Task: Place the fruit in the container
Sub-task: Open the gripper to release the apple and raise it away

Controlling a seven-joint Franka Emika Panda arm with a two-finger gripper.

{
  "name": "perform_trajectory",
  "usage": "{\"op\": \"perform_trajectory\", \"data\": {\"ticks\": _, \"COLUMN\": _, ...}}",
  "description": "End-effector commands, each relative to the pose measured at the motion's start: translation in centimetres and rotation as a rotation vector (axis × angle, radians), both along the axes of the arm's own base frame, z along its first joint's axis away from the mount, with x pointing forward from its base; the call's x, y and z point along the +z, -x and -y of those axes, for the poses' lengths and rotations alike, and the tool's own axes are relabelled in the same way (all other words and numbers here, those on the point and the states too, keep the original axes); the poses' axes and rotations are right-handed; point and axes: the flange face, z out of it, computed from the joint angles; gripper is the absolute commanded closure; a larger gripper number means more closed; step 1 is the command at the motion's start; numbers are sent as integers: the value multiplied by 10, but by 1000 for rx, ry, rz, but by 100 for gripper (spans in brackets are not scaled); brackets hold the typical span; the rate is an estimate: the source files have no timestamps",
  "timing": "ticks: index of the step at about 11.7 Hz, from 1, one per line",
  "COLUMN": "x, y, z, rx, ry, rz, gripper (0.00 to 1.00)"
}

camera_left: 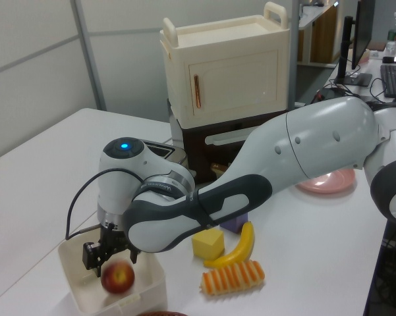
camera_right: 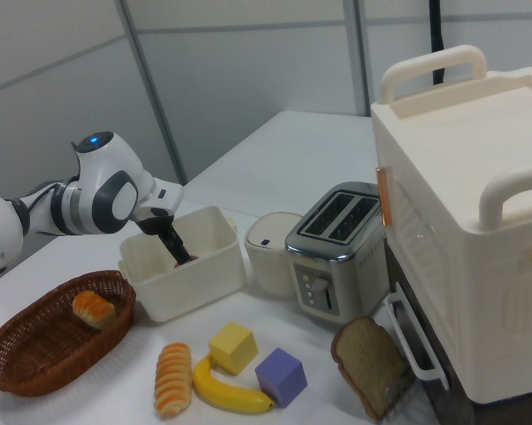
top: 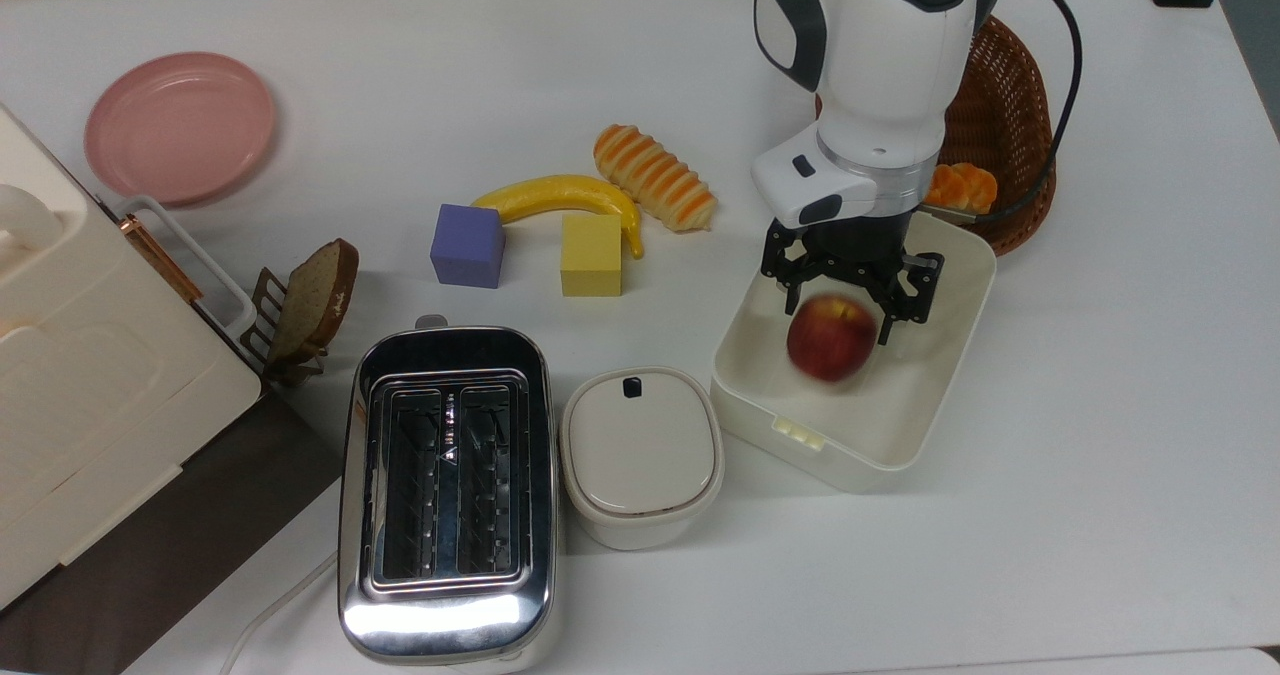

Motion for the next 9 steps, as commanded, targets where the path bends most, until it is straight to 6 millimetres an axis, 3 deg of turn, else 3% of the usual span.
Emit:
{"op": "perform_trajectory", "data": {"ticks": 1, "x": 39, "y": -1, "z": 9, "rx": -28, "ry": -5, "rz": 52, "gripper": 0}}
{"op": "perform_trajectory", "data": {"ticks": 3, "x": 75, "y": 3, "z": 24, "rx": -43, "ry": -19, "rz": 72, "gripper": 0}}
{"op": "perform_trajectory", "data": {"ticks": 4, "x": 99, "y": 14, "z": 42, "rx": -52, "ry": -9, "rz": 17, "gripper": 0}}
{"op": "perform_trajectory", "data": {"ticks": 6, "x": 124, "y": 37, "z": 66, "rx": -9, "ry": 25, "rz": -109, "gripper": 0}}
{"op": "perform_trajectory", "data": {"ticks": 9, "x": 163, "y": 73, "z": 124, "rx": 84, "ry": 67, "rz": -294, "gripper": 0}}
